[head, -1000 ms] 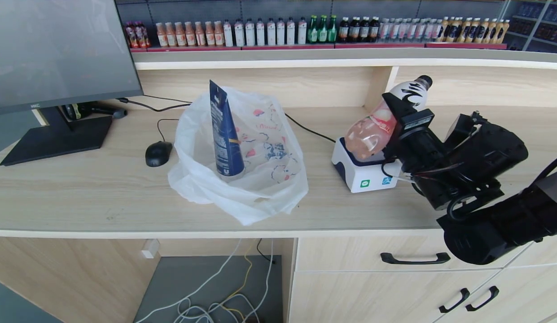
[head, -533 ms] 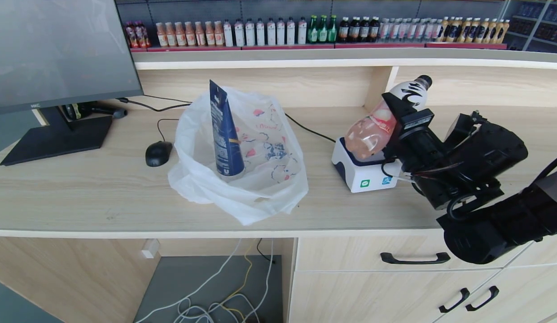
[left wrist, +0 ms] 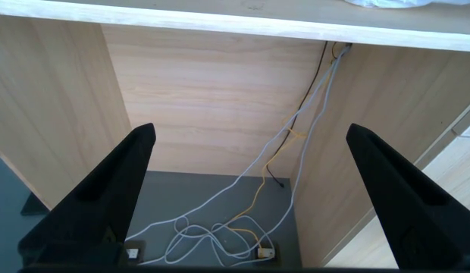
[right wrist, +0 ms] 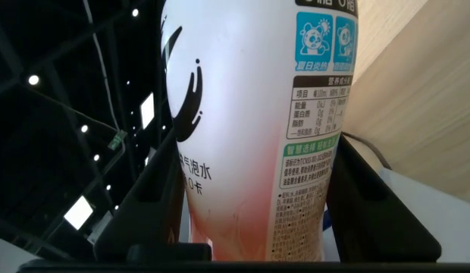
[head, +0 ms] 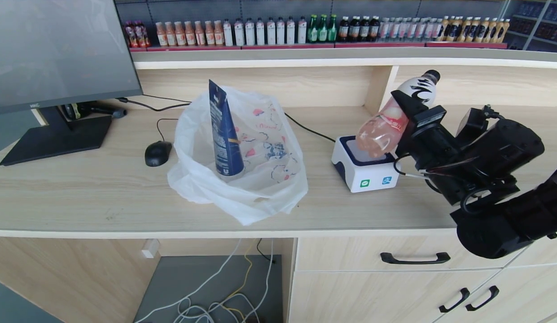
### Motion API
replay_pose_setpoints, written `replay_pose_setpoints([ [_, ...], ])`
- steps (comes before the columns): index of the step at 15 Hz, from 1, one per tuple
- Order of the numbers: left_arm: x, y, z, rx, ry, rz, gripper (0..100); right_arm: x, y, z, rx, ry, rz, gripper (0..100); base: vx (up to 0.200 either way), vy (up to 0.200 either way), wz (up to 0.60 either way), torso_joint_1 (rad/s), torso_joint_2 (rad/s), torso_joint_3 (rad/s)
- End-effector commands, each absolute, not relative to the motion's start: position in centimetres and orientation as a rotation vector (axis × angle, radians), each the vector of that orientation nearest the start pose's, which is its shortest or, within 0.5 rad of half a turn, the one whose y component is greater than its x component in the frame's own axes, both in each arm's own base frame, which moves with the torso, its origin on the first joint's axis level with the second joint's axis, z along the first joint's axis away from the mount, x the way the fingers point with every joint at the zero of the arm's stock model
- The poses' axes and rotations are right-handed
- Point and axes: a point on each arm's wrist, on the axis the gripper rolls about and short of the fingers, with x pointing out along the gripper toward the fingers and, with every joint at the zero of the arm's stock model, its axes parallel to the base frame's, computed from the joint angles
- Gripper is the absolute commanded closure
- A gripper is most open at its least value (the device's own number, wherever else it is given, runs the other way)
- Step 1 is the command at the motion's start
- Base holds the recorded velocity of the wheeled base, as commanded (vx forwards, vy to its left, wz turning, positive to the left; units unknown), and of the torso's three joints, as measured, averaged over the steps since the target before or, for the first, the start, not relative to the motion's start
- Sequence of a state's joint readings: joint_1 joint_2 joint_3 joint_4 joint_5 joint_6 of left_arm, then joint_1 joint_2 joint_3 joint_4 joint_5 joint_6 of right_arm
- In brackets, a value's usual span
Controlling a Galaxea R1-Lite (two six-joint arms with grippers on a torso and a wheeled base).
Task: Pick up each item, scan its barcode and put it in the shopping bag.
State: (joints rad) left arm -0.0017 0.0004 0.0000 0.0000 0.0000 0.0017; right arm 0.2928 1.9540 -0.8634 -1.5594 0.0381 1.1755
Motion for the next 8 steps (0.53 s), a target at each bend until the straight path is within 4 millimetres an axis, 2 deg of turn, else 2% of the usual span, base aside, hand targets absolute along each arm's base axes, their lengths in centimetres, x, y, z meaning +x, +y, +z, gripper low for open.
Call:
replay_pose_setpoints([
  [1, -2.28, 0.00, 7.55, 0.002, 0.000, -0.002, 0, 33.66, 10.36, 20.17, 1.201, -0.213, 0.564, 100, 0.000, 0.000, 0.00, 0.000, 0.00, 0.000],
  [8, -2.28, 0.00, 7.55, 0.002, 0.000, -0.002, 0, 33.85, 10.62, 20.07, 1.198, -0.203, 0.580, 100, 0.000, 0.000, 0.00, 0.000, 0.00, 0.000],
])
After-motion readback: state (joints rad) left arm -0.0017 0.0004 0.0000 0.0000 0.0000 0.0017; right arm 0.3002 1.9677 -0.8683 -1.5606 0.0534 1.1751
